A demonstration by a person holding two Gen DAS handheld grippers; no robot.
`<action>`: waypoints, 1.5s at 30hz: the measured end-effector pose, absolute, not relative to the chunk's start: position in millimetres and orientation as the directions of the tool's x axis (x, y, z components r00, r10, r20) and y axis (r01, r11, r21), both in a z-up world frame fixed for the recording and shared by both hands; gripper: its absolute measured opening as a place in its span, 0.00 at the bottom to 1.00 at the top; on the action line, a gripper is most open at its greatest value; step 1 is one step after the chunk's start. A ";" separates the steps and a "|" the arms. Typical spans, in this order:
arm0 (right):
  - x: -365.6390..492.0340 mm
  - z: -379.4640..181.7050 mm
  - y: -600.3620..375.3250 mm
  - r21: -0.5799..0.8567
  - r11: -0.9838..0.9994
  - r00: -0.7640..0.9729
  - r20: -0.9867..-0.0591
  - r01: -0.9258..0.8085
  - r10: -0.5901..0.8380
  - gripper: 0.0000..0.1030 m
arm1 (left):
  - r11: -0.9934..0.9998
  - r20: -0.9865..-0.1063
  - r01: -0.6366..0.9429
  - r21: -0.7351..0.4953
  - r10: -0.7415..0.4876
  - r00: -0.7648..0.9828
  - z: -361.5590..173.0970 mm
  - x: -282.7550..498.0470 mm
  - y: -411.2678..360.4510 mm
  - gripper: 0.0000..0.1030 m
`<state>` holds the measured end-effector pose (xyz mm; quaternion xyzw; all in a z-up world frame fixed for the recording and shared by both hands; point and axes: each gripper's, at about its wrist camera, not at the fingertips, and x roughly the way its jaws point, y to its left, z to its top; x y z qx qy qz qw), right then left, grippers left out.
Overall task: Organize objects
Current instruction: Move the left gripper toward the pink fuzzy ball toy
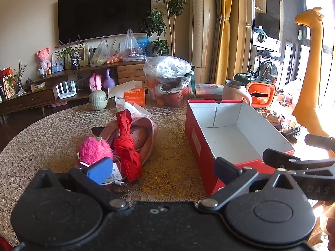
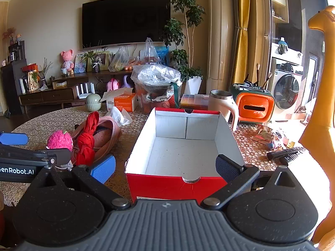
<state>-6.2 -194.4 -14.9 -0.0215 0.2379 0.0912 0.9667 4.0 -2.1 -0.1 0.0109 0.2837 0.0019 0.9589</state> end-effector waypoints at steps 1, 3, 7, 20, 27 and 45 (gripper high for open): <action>-6.6 -14.5 -194.4 0.002 0.982 0.870 -0.465 -0.187 0.166 0.99 | 1.000 -0.543 0.003 0.021 0.009 0.839 -0.3 3.8 -1.6 1.00; -7.0 -14.7 -194.4 0.002 0.983 0.870 -0.465 -0.186 0.166 0.99 | 1.000 -0.542 0.003 0.020 0.008 0.840 -0.6 3.4 -1.3 1.00; -6.2 -15.3 -193.6 0.001 0.983 0.869 -0.466 -0.186 0.165 0.99 | 1.000 -0.545 0.003 0.016 0.006 0.839 -0.9 3.6 -1.2 1.00; -7.2 -13.8 -193.6 0.002 0.982 0.869 -0.467 -0.186 0.166 0.99 | 1.000 -0.543 0.004 -0.004 -0.005 0.840 -2.8 3.4 1.8 1.00; -7.7 -14.8 -195.2 0.000 0.984 0.869 -0.468 -0.181 0.160 0.99 | 1.000 -0.526 0.002 0.009 0.003 0.851 -4.3 2.8 2.2 1.00; 7.5 -13.1 -193.7 -0.012 0.986 0.872 -0.468 -0.168 0.143 0.99 | 0.999 -0.507 0.003 -0.053 -0.029 0.861 -4.3 13.8 20.0 1.00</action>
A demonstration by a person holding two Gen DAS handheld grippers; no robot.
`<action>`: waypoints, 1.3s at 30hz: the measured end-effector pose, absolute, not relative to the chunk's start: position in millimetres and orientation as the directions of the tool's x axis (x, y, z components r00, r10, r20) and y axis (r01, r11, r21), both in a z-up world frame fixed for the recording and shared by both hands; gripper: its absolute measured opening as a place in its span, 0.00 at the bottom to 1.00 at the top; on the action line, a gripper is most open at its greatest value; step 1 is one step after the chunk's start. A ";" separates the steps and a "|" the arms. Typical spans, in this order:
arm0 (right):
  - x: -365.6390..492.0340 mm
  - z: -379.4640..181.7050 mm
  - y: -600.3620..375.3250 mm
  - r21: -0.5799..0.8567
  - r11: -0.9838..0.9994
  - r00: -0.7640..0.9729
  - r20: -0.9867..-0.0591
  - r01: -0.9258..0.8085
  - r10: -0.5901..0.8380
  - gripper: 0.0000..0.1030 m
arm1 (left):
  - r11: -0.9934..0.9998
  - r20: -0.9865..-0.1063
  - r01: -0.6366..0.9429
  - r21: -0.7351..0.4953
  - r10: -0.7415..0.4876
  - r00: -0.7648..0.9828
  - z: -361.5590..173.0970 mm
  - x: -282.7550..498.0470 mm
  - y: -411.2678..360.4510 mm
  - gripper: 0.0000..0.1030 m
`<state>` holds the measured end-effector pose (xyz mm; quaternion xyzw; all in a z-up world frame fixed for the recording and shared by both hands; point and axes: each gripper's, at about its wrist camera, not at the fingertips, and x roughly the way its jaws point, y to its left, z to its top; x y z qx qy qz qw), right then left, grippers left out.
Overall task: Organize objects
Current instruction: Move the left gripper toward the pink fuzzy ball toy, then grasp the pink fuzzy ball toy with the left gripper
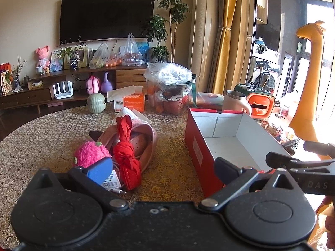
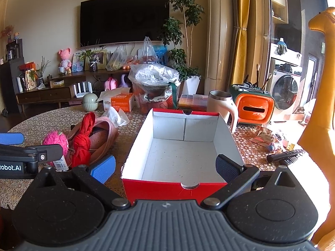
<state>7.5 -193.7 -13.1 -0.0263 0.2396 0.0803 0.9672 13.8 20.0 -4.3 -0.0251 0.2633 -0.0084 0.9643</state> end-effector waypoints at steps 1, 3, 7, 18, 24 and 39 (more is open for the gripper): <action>9.7 -13.1 -195.7 -0.012 0.987 0.873 -0.468 -0.161 0.136 0.99 | 0.998 -0.509 -0.004 -0.064 -0.029 0.860 -5.1 15.5 23.1 1.00; 13.9 -13.7 -199.2 -0.012 0.989 0.872 -0.473 -0.147 0.123 0.99 | 0.996 -0.521 -0.031 -0.088 -0.019 0.853 -7.4 20.9 31.2 1.00; 25.9 -16.8 -210.6 -0.021 0.992 0.867 -0.488 -0.122 0.096 0.99 | 0.995 -0.525 -0.073 -0.062 0.030 0.851 -12.3 30.2 42.8 1.00; 74.5 -28.3 -249.5 -0.052 0.997 0.823 -0.568 -0.049 0.011 0.99 | 0.989 -0.593 -0.148 0.007 0.123 0.796 -39.6 81.5 86.2 1.00; 101.6 -38.6 -268.5 -0.059 0.998 0.787 -0.617 -0.022 -0.019 0.99 | 0.984 -0.636 -0.175 0.032 0.155 0.756 -59.4 110.3 114.9 1.00; 145.0 -69.5 -286.6 -0.057 0.998 0.692 -0.722 -0.013 -0.032 0.88 | 0.983 -0.698 -0.183 0.003 0.133 0.704 -93.3 136.8 137.0 0.97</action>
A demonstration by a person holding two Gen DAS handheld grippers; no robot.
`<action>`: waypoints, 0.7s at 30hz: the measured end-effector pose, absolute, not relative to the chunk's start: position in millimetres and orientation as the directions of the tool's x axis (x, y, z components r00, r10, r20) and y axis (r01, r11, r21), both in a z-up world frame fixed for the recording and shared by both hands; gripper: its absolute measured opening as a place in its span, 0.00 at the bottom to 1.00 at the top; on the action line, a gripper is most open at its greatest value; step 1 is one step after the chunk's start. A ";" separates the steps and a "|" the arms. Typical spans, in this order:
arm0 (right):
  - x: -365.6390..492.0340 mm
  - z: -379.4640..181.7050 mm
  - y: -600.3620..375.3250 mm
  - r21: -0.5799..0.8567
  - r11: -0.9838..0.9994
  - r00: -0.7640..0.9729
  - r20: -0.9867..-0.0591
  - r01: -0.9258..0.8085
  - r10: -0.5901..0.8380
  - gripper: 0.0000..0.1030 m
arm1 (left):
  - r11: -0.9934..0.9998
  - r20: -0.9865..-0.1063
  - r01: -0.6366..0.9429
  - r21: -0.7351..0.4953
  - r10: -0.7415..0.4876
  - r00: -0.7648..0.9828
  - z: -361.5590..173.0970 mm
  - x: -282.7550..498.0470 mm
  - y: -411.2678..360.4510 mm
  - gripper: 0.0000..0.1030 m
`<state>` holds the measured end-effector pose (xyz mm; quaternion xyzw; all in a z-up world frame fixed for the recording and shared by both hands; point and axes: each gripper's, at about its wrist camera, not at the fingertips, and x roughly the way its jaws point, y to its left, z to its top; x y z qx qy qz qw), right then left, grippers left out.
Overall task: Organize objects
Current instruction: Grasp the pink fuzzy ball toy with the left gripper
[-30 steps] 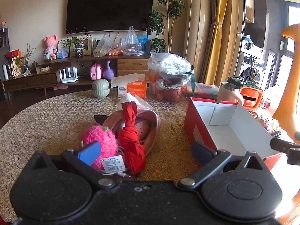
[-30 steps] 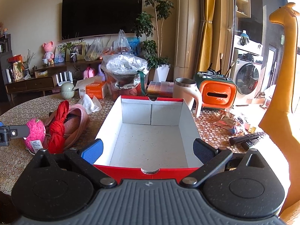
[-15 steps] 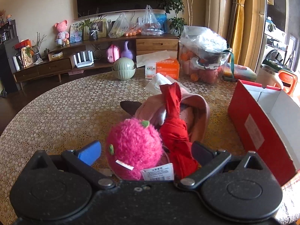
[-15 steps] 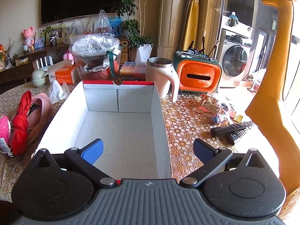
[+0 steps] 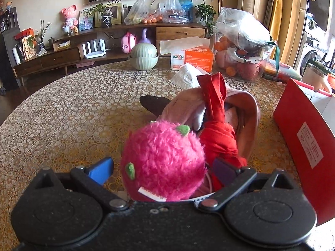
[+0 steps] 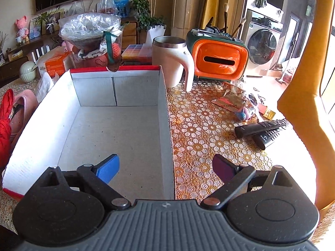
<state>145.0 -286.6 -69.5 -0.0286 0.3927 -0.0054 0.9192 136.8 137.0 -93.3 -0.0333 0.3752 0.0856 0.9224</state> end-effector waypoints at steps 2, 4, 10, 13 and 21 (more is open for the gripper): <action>147.3 -71.0 -288.2 -0.055 0.998 0.684 -0.729 -0.009 -0.034 0.86 | 0.984 -0.700 -0.180 0.001 0.129 0.703 -95.0 136.1 136.7 0.95; 148.8 -71.6 -289.9 -0.051 0.999 0.681 -0.731 -0.009 -0.031 0.77 | 0.984 -0.699 -0.177 -0.005 0.123 0.705 -95.5 136.3 136.8 0.92; 149.0 -72.2 -295.2 -0.030 1.000 0.666 -0.746 -0.007 -0.018 0.48 | 0.983 -0.695 -0.186 0.003 0.136 0.706 -95.0 136.5 136.7 0.77; 148.1 -72.5 -296.2 -0.016 1.000 0.658 -0.753 -0.017 -0.001 0.33 | 0.982 -0.692 -0.191 -0.005 0.134 0.709 -93.4 137.8 136.7 0.75; 150.5 -69.8 -296.1 -0.027 0.999 0.639 -0.769 -0.039 0.004 0.16 | 0.981 -0.688 -0.192 0.020 0.153 0.710 -89.6 135.0 133.5 0.67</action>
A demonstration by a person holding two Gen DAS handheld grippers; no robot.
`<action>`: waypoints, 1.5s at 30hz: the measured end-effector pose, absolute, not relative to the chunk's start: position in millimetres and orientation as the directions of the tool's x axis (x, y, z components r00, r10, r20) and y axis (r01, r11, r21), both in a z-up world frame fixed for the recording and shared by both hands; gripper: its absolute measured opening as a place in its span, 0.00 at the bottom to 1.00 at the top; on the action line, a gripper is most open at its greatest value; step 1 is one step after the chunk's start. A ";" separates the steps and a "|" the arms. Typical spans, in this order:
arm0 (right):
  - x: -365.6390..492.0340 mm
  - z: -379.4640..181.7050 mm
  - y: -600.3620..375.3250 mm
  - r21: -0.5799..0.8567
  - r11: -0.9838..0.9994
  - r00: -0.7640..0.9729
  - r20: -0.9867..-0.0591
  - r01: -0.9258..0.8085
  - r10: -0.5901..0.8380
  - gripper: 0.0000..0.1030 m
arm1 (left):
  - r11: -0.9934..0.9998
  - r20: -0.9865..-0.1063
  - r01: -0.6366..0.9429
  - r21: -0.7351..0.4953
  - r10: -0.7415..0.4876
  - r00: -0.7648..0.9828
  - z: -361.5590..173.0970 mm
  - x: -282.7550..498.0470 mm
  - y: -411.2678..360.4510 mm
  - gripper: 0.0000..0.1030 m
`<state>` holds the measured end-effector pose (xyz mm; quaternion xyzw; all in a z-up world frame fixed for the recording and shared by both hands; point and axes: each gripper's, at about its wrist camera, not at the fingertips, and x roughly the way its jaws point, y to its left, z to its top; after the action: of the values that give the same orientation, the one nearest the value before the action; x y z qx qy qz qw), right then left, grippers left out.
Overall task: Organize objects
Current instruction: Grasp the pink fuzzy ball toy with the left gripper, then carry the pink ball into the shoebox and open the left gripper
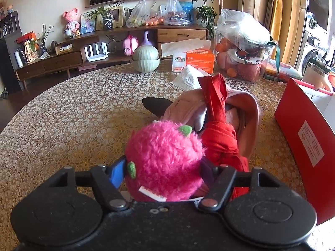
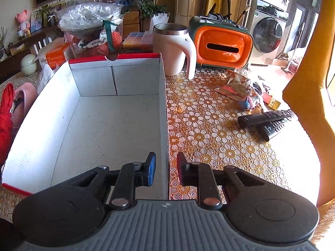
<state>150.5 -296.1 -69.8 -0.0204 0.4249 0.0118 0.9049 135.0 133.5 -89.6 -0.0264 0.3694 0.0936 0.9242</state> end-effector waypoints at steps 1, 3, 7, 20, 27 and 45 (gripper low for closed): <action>150.8 -69.2 -296.3 -0.026 0.999 0.635 -0.772 -0.044 0.008 0.14 | 0.981 -0.687 -0.192 0.020 0.153 0.710 -89.3 134.9 133.9 0.66; 150.6 -68.1 -296.9 -0.037 0.998 0.635 -0.773 -0.047 0.001 0.09 | 0.980 -0.683 -0.196 0.021 0.157 0.713 -88.1 134.5 133.8 0.64; 149.5 -67.7 -298.8 -0.022 0.998 0.634 -0.773 -0.054 0.017 0.02 | 0.979 -0.674 -0.202 0.033 0.171 0.719 -84.5 132.5 132.4 0.61; 145.7 -66.7 -297.3 -0.009 0.998 0.639 -0.769 -0.067 0.036 0.01 | 0.978 -0.659 -0.205 0.045 0.184 0.730 -51.8 116.7 133.5 0.58; 145.6 -65.7 -296.7 -0.004 0.997 0.641 -0.766 -0.072 0.043 0.01 | 0.995 -0.636 -0.100 0.030 0.096 0.766 -14.1 109.9 106.0 0.58; 149.9 -64.4 -300.8 0.017 0.997 0.640 -0.766 -0.080 0.064 0.01 | 0.965 -0.642 0.259 0.037 -0.176 0.746 18.1 175.7 -54.9 0.58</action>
<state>149.9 -300.8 -64.4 -0.0091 0.4225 0.0397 0.9055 175.7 -54.9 18.1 0.0617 0.3368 -0.1165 0.9323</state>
